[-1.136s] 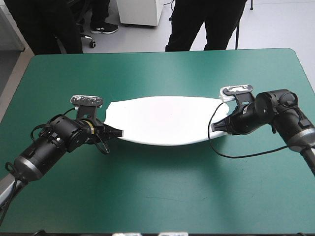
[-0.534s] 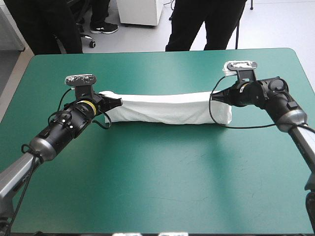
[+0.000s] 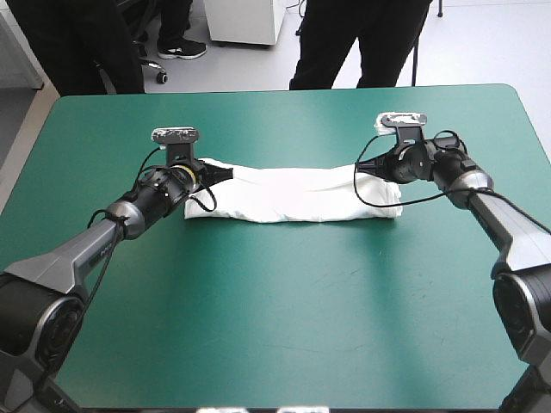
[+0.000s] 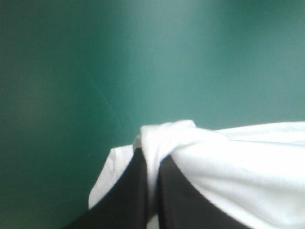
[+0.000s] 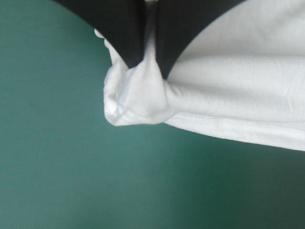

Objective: Fold the cloth

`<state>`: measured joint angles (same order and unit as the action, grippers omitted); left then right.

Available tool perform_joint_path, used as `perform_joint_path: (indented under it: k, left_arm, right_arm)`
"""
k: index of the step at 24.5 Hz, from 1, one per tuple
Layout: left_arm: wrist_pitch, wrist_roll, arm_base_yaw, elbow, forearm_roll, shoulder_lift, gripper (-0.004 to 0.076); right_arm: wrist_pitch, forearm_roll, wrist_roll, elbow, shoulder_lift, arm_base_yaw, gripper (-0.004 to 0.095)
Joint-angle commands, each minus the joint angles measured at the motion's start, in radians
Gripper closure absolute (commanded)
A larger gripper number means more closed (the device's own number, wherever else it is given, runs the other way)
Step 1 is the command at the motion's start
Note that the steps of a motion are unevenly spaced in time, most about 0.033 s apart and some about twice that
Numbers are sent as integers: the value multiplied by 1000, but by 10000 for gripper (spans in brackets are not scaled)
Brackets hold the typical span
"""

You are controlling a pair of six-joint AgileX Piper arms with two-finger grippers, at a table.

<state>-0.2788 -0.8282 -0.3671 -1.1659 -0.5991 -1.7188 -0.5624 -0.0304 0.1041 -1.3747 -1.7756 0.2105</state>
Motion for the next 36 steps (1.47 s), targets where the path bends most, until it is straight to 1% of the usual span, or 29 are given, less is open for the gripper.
perform_joint_path:
  k: [1, 4, 5, 7, 8, 9, 10, 11, 12, 13, 14, 18, 20, 23, 24, 25, 26, 28, 29, 32, 36]
  left_arm:
    - [38, -11, 0, -59, -14, -2, 741]
    - [34, -11, 2, -59, -11, -28, 740]
    - [38, -11, 4, -59, -9, -42, 720]
    - [41, -6, 4, -59, -9, -48, 614]
    - [41, 1, 4, -59, -11, -46, 524]
    - [34, 8, 4, -61, -11, -44, 465]
    - [3, 8, 4, -61, -11, -31, 352]
    - [-25, 8, 4, -61, -11, -21, 310]
    - [-92, 10, 4, -61, -11, 8, 269]
    - [-134, 12, 4, -61, -11, 26, 264]
    - [-209, 39, 4, -61, -11, 64, 264]
    - [-361, 95, 4, -61, -5, 166, 264]
    - [-439, 101, -2, -61, -2, 227, 269]
    - [-503, 147, -28, -61, 13, 312, 301]
    - [-505, 173, -38, -61, 35, 335, 341]
    - [-500, 219, -55, -61, 70, 367, 404]
    - [-490, 255, -66, -61, 110, 387, 489]
    - [-455, 363, -95, -61, 205, 422, 691]
    - [-441, 431, -107, -65, 245, 431, 738]
    - [-413, 565, -139, -92, 388, 422, 736]
    - [-355, 759, -142, -142, 599, 355, 736]
  right_arm:
    - [68, -3, -13, -36, 8, -10, 925]
    - [64, -3, -68, -39, -13, -10, 914]
    - [56, -4, -90, -48, -20, -10, 867]
    - [42, -11, -104, -69, -23, -10, 724]
    - [11, -14, -118, -94, -23, -10, 588]
    - [-19, -11, -121, -111, -23, -10, 504]
    - [-96, 9, -121, -143, -23, -10, 369]
    - [-139, 30, -121, -163, -21, -10, 307]
    - [-213, 49, -117, -187, -14, -10, 270]
    - [-239, 62, -114, -195, -10, -10, 274]
    - [-261, 100, -104, -195, 8, -10, 277]
    - [-305, 188, -59, -195, 49, -20, 277]
    - [-317, 194, -53, -195, 73, -41, 277]
    - [-335, 171, -53, -195, 99, -96, 277]
    - [-344, 158, -55, -195, 108, -120, 277]
    - [-350, 134, -70, -195, 113, -143, 277]
    - [-357, 113, -88, -195, 116, -164, 277]
    - [-372, 47, -130, -195, 123, -211, 277]
    - [-380, 23, -142, -195, 125, -228, 277]
    - [-407, -54, -198, -195, 134, -271, 277]
    - [-431, -87, -247, -195, 145, -281, 277]
